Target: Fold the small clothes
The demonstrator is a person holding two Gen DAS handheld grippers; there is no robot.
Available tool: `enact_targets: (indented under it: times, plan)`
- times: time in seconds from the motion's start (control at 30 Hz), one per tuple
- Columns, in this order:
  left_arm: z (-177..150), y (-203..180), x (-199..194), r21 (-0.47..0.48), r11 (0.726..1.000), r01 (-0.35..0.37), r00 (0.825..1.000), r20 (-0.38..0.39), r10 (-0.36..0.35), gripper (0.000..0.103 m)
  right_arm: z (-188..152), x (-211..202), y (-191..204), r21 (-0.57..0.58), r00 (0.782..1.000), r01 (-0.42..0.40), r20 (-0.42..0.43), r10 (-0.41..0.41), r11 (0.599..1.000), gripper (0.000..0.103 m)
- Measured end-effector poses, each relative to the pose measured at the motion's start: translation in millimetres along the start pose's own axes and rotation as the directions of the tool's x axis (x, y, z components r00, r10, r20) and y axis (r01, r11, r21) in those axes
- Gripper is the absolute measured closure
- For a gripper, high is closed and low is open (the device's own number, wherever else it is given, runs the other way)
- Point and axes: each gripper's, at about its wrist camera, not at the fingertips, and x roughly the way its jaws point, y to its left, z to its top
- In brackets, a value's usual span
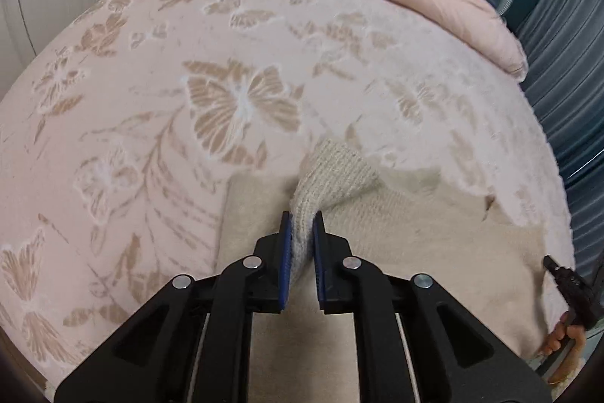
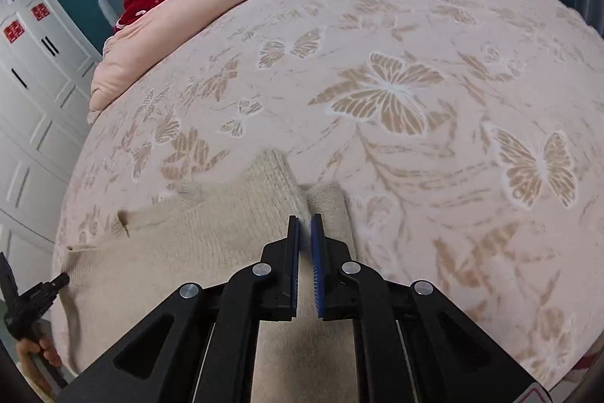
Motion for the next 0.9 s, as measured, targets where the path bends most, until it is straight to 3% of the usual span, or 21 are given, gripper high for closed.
enact_targets:
  times: [0.1,0.17,0.2,0.27,0.33,0.4,0.43,0.5,0.57,0.63,0.73,0.8,0.83,0.9]
  plan:
    - [-17.1,-1.1,-27.9,0.046,0.999,0.016,0.998,0.055,-0.018,0.087,-13.5,-43.3,12.7,-0.042,0.996,-0.05,0.067,0.053,0.998,0.091]
    - [-29.6,-7.6,-52.4,0.068,0.997,0.022,0.997,0.077,-0.027,0.074,-29.9,-68.3,20.7,-0.076,0.993,-0.093,0.07,0.099,0.993,0.09]
    - [-37.2,-11.4,-63.4,0.071,0.997,0.041,0.995,0.083,-0.046,0.064,-39.9,-75.8,23.5,-0.079,0.992,-0.108,0.062,0.113,0.991,0.09]
    - [-55.1,-18.0,-80.5,0.086,0.993,0.077,0.992,0.095,-0.085,0.06,-64.5,-78.7,27.1,-0.073,0.99,-0.143,-0.005,0.143,0.987,0.09]
    - [-74.0,-23.6,-82.5,0.09,0.991,0.094,0.993,0.058,-0.1,0.052,-88.7,-70.7,24.7,-0.096,0.992,-0.118,-0.064,0.112,0.988,0.09]
    - [-93.8,-25.7,-72.6,0.106,0.991,0.087,0.996,0.008,-0.088,0.052,-104.6,-61.0,5.7,-0.091,0.995,-0.053,-0.084,0.045,0.994,0.094]
    - [-103.5,-24.7,-65.4,0.121,0.992,0.047,0.999,-0.015,-0.045,0.052,-106.2,-55.9,-12.6,-0.039,0.996,-0.026,-0.089,0.023,0.999,0.103]
    - [-116.6,-16.8,-54.5,0.105,0.994,0.018,0.999,-0.046,-0.013,0.052,-102.3,-53.9,-47.7,0.087,0.997,0.022,-0.078,-0.015,0.996,0.103]
    - [-123.5,-7.9,-54.0,0.064,0.998,0.021,0.998,-0.053,-0.018,0.052,-92.6,-69.7,-60.2,0.152,0.999,0.022,-0.046,-0.016,0.988,0.092]
    - [-125.6,-5.6,-57.5,0.055,0.998,0.011,0.999,-0.039,-0.009,0.052,-86.6,-88.6,-51.3,0.104,1.0,-0.014,-0.002,0.014,0.994,0.092]
    - [-129.8,-5.2,-54.0,0.063,0.998,-0.013,0.999,-0.041,0.015,0.05,-96.7,-82.9,-34.9,-0.01,0.999,-0.008,-0.047,0.008,1.0,0.091]
    - [-132.4,-6.5,-50.2,0.075,0.997,-0.031,0.999,-0.043,0.034,0.048,-111.6,-55.8,-36.8,-0.08,0.987,0.09,-0.125,-0.099,0.993,0.091]
    - [-132.7,-6.9,-48.9,0.083,0.996,-0.039,0.998,-0.042,0.042,0.048,-116.1,-50.4,-41.2,-0.066,0.981,0.122,-0.141,-0.13,0.99,0.086]
    - [-133.2,-6.6,-48.8,0.09,0.995,-0.039,0.998,-0.042,0.043,0.047,-115.1,-71.4,-43.8,0.029,0.994,0.07,-0.084,-0.068,0.997,0.084]
